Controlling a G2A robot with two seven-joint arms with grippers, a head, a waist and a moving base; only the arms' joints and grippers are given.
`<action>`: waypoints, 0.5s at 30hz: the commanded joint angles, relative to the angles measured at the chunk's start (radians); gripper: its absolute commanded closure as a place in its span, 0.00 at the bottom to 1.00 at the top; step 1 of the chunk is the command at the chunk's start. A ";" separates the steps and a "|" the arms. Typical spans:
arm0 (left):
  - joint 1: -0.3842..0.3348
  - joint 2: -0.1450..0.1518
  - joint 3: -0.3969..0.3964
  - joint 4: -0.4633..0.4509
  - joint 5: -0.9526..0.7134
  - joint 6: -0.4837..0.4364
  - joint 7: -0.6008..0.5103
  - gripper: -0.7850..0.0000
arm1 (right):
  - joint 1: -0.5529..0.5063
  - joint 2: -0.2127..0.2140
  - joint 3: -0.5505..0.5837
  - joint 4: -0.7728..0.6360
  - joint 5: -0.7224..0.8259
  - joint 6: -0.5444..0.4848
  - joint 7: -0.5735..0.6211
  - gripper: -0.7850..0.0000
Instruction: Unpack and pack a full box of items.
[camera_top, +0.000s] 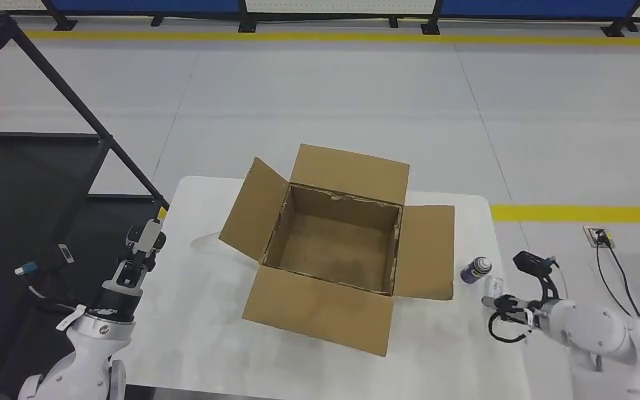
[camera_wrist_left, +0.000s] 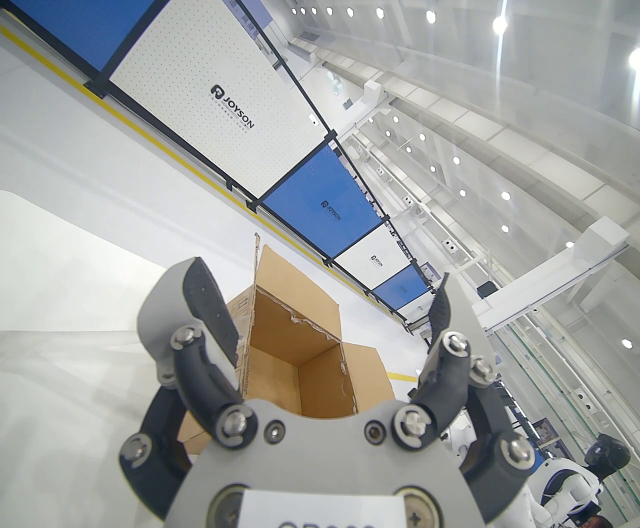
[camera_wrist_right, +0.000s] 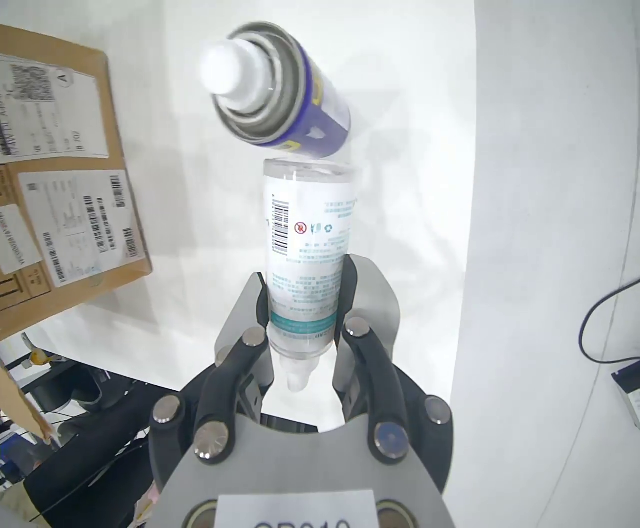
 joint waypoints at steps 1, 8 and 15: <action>0.000 0.000 0.000 0.000 0.000 0.000 0.000 0.00 | 0.018 0.002 -0.009 0.045 0.003 -0.005 -0.012 1.00; 0.000 0.000 0.000 0.000 0.000 0.000 0.000 0.00 | 0.084 0.008 -0.060 0.184 -0.023 -0.029 -0.097 1.00; 0.000 0.000 0.000 0.000 0.000 0.000 0.000 0.00 | 0.147 0.014 -0.102 0.290 -0.045 -0.023 -0.135 0.99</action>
